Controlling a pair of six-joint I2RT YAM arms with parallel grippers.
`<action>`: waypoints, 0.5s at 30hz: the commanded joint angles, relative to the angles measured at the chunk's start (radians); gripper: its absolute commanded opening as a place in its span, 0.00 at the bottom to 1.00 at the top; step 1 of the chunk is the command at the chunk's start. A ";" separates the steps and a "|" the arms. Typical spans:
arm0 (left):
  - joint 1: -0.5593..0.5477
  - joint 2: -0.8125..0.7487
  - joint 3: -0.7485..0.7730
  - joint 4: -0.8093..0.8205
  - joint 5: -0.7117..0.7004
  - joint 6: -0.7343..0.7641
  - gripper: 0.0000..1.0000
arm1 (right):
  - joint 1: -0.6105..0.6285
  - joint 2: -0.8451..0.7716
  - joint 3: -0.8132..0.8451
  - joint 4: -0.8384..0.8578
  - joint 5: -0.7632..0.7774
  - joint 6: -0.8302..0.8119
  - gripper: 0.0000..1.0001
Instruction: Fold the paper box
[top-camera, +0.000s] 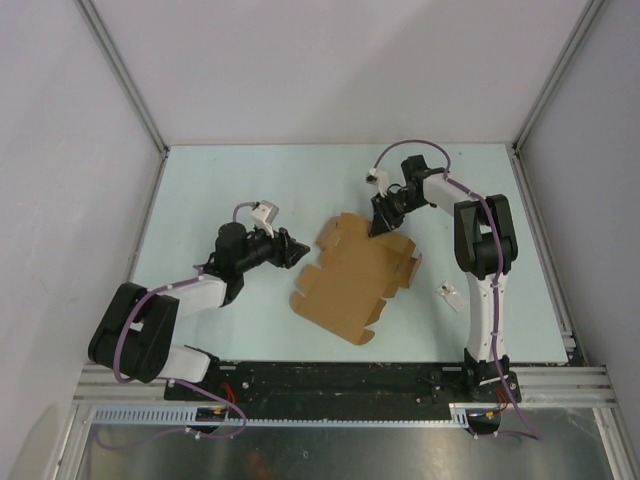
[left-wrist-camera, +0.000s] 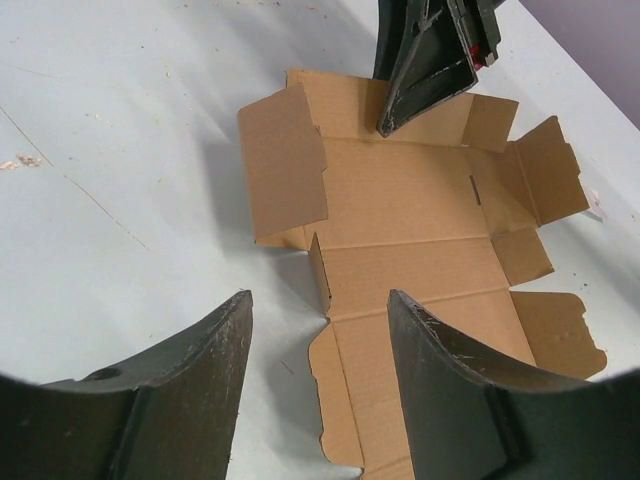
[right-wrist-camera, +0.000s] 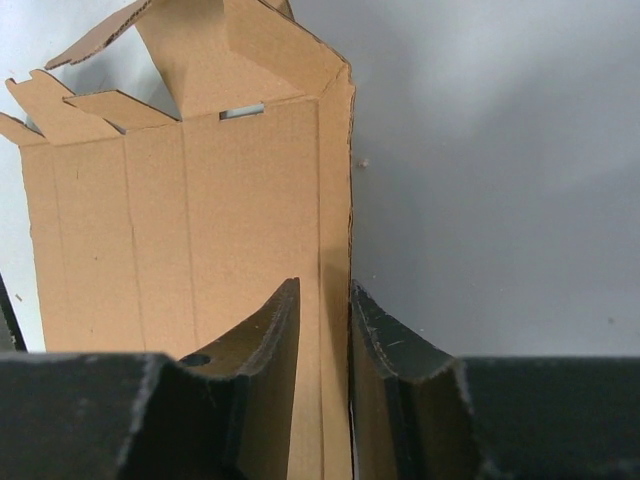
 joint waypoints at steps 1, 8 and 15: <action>0.010 -0.026 0.024 0.013 0.005 0.015 0.62 | 0.009 -0.011 0.036 -0.038 0.001 -0.019 0.28; 0.010 -0.023 0.024 0.013 0.006 0.014 0.62 | 0.019 -0.038 0.050 -0.091 0.050 -0.045 0.08; 0.013 -0.025 0.022 0.013 0.009 0.012 0.62 | 0.058 -0.159 -0.034 -0.032 0.257 -0.041 0.00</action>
